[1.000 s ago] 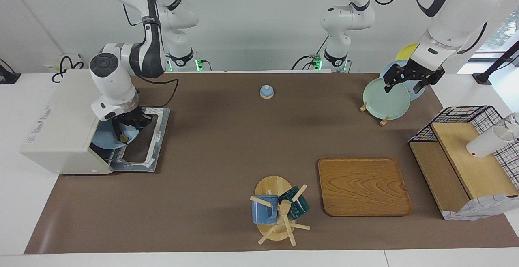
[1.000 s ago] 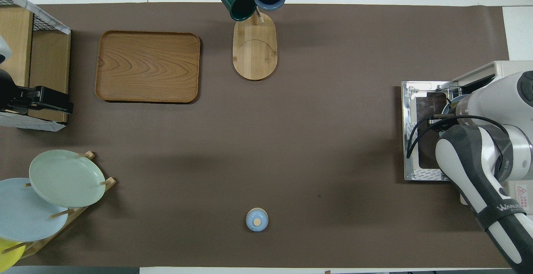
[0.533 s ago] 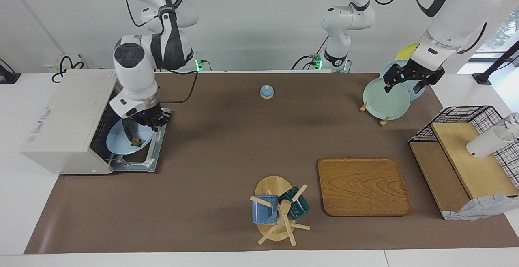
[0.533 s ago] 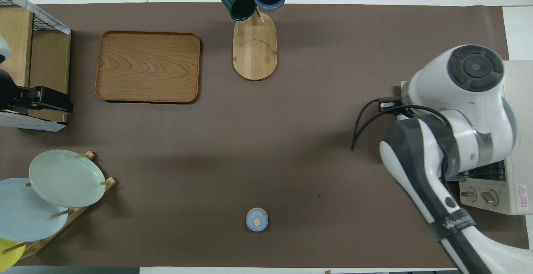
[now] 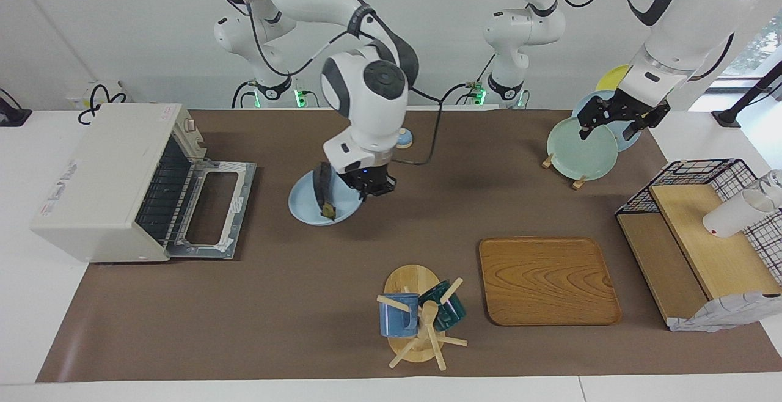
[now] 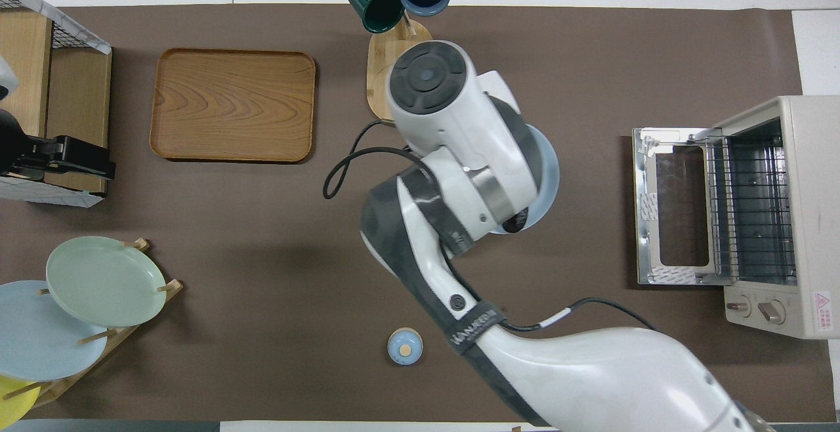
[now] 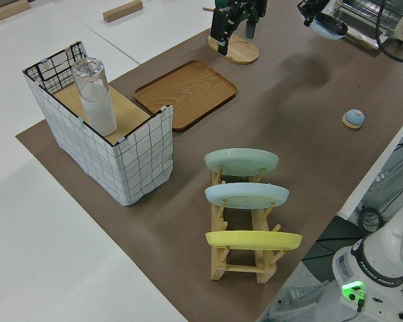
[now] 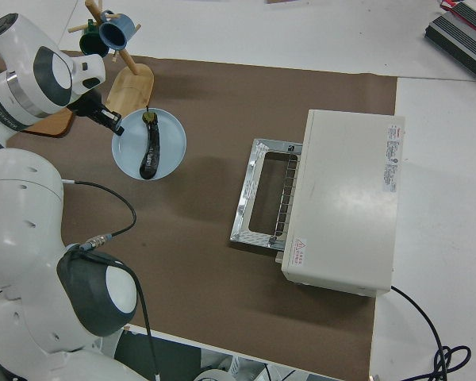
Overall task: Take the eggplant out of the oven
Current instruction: 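Pull the plate out and set it mid-table with the right gripper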
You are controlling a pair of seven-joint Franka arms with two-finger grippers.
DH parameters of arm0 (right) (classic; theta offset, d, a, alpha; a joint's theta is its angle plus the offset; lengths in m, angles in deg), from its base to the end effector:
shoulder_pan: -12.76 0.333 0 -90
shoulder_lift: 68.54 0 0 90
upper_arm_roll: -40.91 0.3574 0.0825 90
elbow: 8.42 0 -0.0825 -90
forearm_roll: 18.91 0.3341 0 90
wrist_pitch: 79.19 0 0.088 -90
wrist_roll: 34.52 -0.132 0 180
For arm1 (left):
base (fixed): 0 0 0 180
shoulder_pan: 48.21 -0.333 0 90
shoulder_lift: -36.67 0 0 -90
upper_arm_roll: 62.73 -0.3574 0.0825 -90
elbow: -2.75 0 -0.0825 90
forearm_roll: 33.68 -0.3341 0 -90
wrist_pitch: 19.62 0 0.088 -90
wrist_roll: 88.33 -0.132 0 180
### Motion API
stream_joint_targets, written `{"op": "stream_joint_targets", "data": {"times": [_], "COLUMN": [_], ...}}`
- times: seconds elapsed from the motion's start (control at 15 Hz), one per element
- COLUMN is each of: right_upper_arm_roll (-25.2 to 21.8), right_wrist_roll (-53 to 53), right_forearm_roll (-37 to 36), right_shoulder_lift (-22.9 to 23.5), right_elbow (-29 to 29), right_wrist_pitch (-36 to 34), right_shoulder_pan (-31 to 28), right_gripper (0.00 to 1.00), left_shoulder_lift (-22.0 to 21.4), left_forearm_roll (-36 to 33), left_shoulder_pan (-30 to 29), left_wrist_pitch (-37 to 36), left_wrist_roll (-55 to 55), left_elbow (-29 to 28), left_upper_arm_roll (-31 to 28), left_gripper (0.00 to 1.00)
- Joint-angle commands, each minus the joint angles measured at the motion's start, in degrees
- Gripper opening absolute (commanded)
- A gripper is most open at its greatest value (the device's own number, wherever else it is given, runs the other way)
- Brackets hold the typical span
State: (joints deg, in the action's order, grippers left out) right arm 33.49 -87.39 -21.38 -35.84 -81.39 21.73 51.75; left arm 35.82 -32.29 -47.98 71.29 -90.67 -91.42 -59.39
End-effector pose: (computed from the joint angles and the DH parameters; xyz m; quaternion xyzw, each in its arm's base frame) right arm 0.5729 0.3716 0.4423 0.9829 -0.1709 0.0088 0.0679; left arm 0.4967 -0.0344 0.6190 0.9984 -0.0511 -0.0212 0.0115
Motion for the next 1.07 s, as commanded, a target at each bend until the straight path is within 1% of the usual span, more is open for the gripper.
{"op": "stream_joint_targets", "data": {"times": [0.0,0.07,0.2,0.27,0.33,0.47,0.53,0.6,0.67,0.73,0.87,0.93,1.0], "right_upper_arm_roll": [2.66,2.76,2.76,2.76,2.76,2.76,2.76,2.76,2.76,2.76,2.76,2.59,2.15], "right_wrist_roll": [-9.22,-11.26,-11.63,-11.63,-11.55,-11.63,-11.81,-12.07,-12.16,-12.16,-11.99,-11.98,-11.64], "right_forearm_roll": [4.21,6.06,5.38,5.38,5.29,5.29,5.81,6.16,6.25,6.34,5.38,5.38,5.38], "right_shoulder_lift": [5.35,5.7,7.02,7.2,6.94,5.54,5.01,4.92,4.91,4.91,4.83,4.83,4.57], "right_elbow": [6.8,6.19,5.65,4.78,2.34,-2.93,-4.53,-5.33,-5.94,-5.43,-3.94,-3.67,-3.06], "right_wrist_pitch": [6.7,10.49,12.02,12.02,12.37,15.61,17.54,19.74,21.59,22.47,20.82,19.94,19.15], "right_shoulder_pan": [-0.14,0.3,3.01,3.11,3.03,3.11,3.11,3.03,2.85,2.68,2.41,2.41,2.32], "right_gripper": [0.0,0.0,0.0,0.0,0.0,0.0,0.0,0.03,0.1,0.12,0.3,0.33,0.38], "left_shoulder_lift": [-0.38,-0.38,-0.38,-0.38,-0.38,-0.38,-0.38,-0.38,-0.38,-0.38,-0.38,-0.38,-0.38], "left_forearm_roll": [-1.04,-1.04,-1.04,-1.04,-1.04,-1.04,-1.04,-1.04,-1.04,-1.04,-1.04,-1.04,-1.04], "left_shoulder_pan": [-0.14,-0.14,-0.14,-0.14,-0.14,-0.14,-0.14,-0.14,-0.14,-0.14,-0.14,-0.14,-0.14], "left_wrist_pitch": [0.14,0.14,0.14,0.14,0.14,0.14,0.14,0.14,0.14,0.14,0.14,0.14,0.14], "left_wrist_roll": [-0.47,-0.47,-0.47,-0.47,-0.47,-0.47,-0.47,-0.47,-0.47,-0.47,-0.47,-0.47,-0.47], "left_elbow": [-0.22,-0.22,-0.22,-0.22,-0.22,-0.22,-0.22,-0.22,-0.22,-0.22,-0.22,-0.22,-0.22], "left_upper_arm_roll": [0.0,0.0,0.0,0.0,0.0,0.0,0.0,0.0,0.0,0.0,0.0,0.0,0.0], "left_gripper": [1.0,1.0,1.0,1.0,1.0,1.0,1.0,1.0,1.0,1.0,1.0,1.0,1.0]}}
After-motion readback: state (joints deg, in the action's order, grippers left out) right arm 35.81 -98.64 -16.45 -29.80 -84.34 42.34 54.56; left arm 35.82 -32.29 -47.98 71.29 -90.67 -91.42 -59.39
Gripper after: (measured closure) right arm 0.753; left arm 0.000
